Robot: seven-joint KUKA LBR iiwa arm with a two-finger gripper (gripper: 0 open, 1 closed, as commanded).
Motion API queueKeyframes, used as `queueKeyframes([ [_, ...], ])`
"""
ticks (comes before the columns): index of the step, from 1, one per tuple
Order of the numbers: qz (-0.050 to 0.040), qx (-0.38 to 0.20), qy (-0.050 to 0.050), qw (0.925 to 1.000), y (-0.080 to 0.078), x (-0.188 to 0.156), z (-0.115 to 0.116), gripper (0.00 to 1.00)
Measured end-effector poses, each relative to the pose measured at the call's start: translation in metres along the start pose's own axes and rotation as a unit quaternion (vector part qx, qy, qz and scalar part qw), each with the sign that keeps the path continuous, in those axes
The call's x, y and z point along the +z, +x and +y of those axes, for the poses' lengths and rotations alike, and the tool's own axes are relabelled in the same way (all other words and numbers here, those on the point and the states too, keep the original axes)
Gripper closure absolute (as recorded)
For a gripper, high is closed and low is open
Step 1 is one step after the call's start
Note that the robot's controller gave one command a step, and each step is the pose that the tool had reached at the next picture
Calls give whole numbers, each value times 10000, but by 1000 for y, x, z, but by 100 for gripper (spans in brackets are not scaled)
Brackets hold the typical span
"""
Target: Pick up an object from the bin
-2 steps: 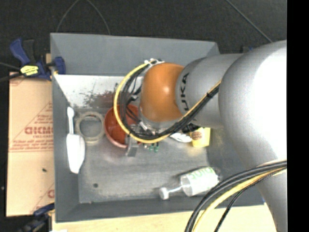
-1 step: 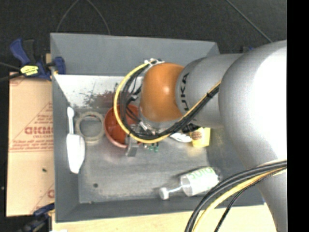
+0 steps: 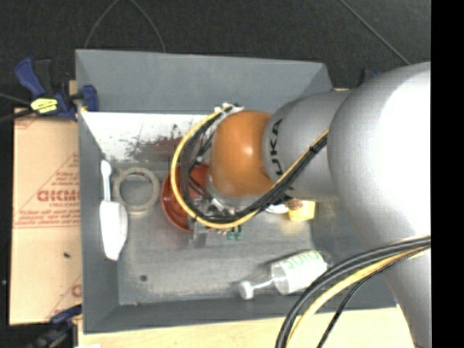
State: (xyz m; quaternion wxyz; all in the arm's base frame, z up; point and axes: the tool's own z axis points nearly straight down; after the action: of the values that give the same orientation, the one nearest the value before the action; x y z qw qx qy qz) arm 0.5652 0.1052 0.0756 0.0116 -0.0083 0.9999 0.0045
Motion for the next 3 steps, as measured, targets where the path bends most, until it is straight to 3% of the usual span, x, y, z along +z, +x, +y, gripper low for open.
queueKeyframes([
  [1, 25, 5, 6, 10000, 2, 2, -1, 0],
  [2, -1, 4, -7, 10000, 0, 0, 1, 100],
  [3, 1, 12, -9, 10000, 0, 0, 1, 100],
])
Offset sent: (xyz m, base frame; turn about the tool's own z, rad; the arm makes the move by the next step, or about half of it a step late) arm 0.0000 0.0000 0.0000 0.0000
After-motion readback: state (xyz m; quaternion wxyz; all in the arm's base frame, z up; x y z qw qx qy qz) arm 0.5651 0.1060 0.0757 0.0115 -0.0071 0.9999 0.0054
